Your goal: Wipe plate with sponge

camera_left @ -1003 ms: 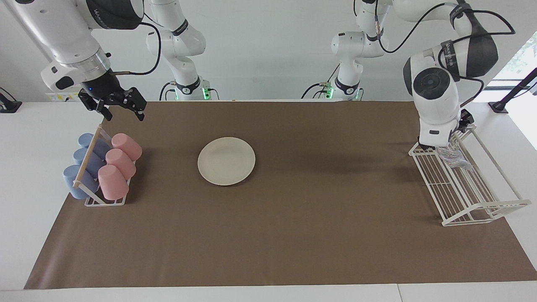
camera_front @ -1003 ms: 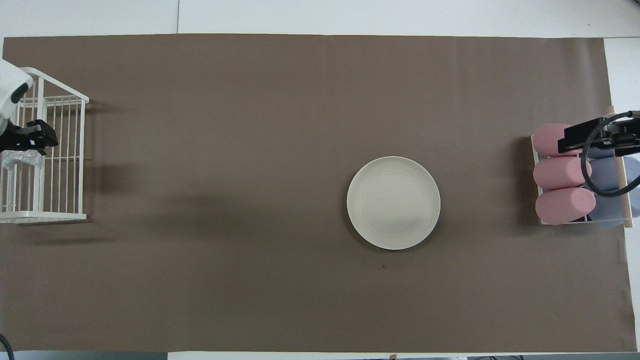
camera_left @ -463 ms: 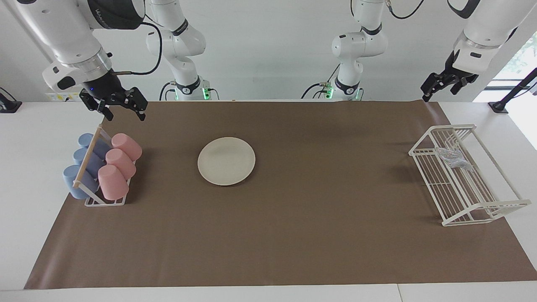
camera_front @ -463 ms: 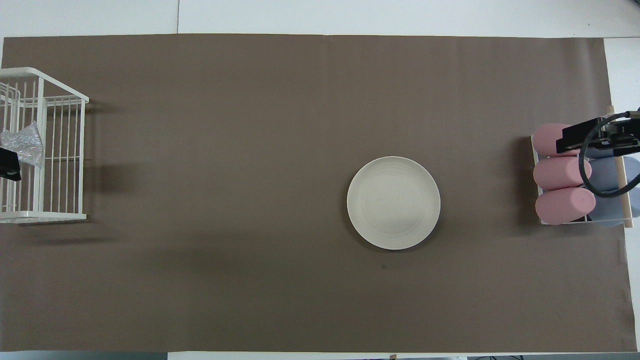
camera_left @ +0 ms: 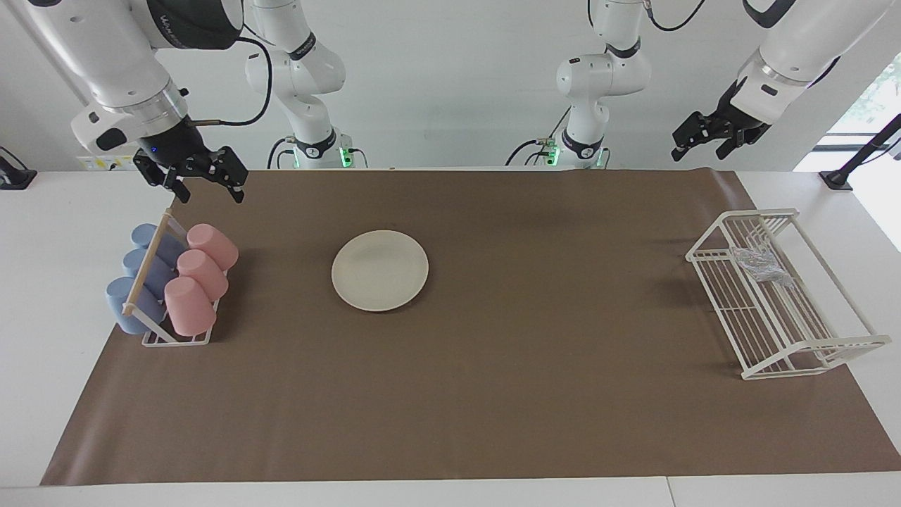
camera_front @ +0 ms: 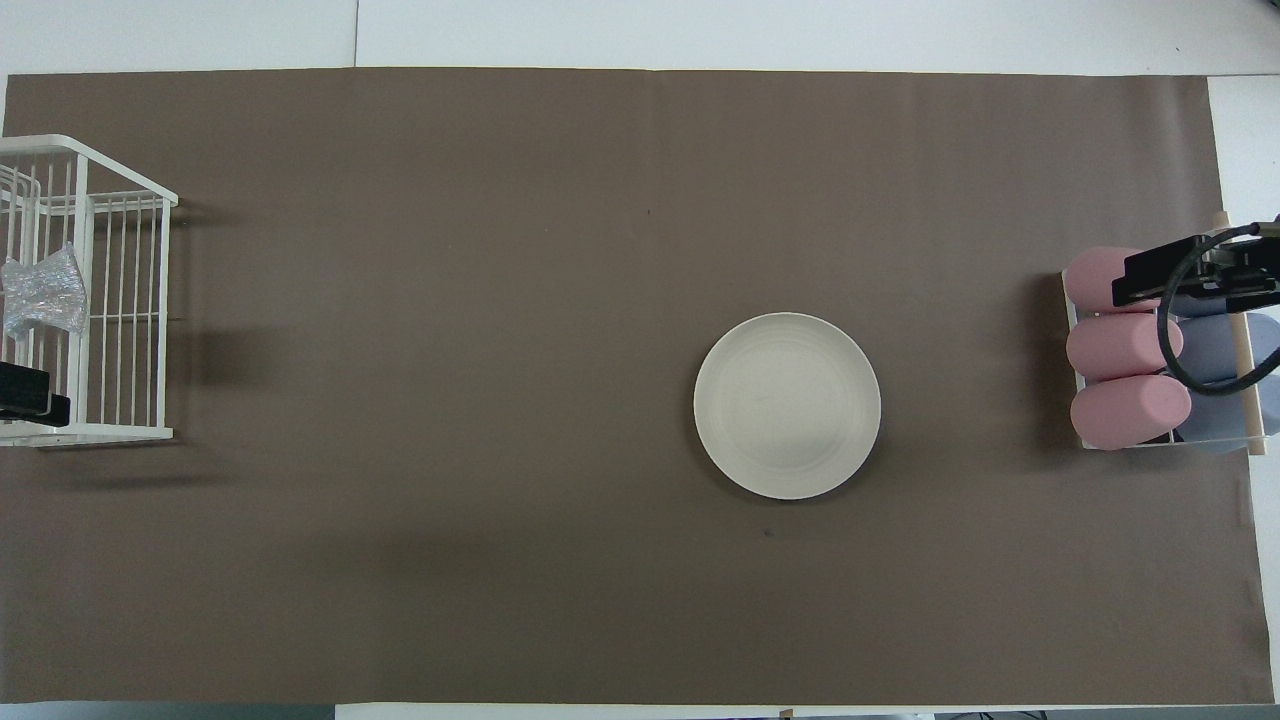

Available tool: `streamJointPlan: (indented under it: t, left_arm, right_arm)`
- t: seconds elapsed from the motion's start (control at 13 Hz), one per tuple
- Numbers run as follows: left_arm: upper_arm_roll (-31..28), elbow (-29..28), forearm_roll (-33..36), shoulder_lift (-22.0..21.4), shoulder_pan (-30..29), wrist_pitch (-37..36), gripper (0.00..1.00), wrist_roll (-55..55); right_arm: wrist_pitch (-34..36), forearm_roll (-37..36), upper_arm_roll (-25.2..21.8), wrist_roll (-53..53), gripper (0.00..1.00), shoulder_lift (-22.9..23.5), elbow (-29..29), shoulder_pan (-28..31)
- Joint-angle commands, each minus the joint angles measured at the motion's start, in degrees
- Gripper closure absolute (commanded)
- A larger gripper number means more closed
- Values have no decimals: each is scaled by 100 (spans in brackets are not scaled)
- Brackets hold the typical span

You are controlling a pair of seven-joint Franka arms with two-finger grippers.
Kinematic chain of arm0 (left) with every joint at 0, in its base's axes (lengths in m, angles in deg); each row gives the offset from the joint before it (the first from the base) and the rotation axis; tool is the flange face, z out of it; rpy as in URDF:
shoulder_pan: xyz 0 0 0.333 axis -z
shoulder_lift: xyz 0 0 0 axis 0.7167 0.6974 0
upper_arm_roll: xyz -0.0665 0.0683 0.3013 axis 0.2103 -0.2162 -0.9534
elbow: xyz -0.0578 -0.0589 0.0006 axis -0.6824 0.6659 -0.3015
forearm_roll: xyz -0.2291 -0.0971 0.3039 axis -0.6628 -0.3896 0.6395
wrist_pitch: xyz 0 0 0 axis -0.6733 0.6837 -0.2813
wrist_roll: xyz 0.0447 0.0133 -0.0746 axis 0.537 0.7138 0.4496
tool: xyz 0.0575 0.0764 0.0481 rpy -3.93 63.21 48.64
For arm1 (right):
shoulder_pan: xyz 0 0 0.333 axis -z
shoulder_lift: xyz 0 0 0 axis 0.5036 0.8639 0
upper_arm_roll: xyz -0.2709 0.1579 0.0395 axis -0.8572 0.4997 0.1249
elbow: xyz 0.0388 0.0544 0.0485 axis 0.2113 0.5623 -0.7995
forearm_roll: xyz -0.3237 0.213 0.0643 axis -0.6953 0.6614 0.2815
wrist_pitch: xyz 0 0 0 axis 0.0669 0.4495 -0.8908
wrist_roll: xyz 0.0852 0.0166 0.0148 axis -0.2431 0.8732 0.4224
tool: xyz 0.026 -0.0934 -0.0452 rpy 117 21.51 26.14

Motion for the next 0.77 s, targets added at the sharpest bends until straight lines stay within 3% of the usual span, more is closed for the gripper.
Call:
streamJointPlan:
  t: [0.0,0.39,0.69]
  left_arm:
    - [-388,498,19,415,343,-33,0,27]
    - [-370,2134,169,1496,299,-823,0,62]
    - [-291,1479,151,1296,326,-378,0,62]
  right_arm:
    - [16,-115,16,11,0,-97,79,-31]
    - [16,-115,16,-6,0,-97,87,-31]
    - [16,-115,16,-6,0,-97,79,-31]
